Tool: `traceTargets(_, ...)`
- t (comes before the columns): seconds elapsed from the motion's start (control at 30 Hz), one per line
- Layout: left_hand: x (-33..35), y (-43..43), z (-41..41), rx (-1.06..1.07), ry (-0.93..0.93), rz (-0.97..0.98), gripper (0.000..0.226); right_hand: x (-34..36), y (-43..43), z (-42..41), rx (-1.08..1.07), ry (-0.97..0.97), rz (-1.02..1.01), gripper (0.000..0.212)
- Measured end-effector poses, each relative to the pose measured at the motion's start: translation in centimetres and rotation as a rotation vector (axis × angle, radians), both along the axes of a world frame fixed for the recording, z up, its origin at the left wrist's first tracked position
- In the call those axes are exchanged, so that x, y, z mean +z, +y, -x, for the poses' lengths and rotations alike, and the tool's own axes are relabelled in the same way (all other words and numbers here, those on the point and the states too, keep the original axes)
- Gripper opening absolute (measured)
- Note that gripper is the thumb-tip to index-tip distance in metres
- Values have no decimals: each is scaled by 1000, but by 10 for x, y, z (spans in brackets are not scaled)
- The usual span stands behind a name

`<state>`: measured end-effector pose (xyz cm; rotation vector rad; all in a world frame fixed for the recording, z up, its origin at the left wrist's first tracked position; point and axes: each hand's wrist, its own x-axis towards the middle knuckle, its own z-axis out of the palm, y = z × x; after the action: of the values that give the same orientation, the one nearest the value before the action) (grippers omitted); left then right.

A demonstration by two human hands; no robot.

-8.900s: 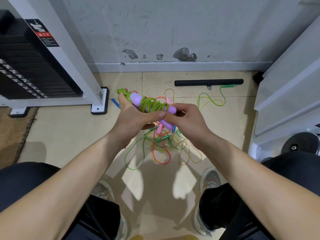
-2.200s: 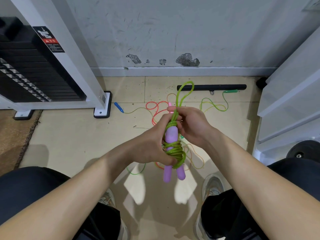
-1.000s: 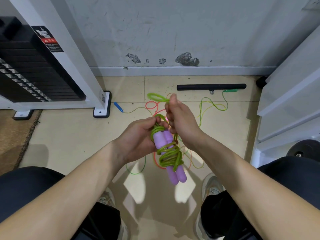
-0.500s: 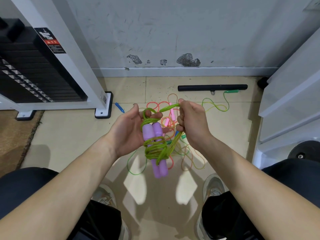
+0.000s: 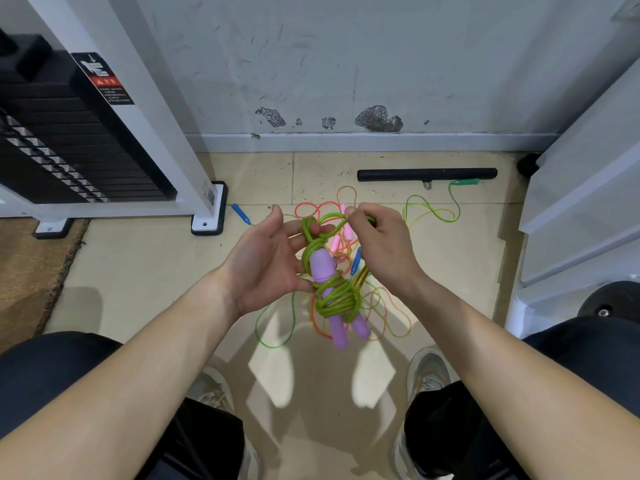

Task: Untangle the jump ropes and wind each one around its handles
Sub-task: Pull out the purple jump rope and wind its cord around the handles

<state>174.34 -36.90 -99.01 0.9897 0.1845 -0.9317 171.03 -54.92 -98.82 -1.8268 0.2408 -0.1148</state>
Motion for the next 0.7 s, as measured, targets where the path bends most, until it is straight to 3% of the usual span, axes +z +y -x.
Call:
traceTargets(0.2, -1, 6, 0, -19, -28, 27, 46, -13, -12, -5, 49, -9, 179, 37)
traceTargets(0.33, 2, 6, -1, -11, -119, -17, 29, -19, -16, -7, 98, -3, 102, 24)
traceTargets(0.47, 3, 4, 2, -3, -168, -58, 30, -18, -17, -9, 133, -23, 96, 31)
traceTargets(0.7, 5, 2, 3, 0, -186, -102, 32, -7, -17, -10, 112, 52, -137, 10)
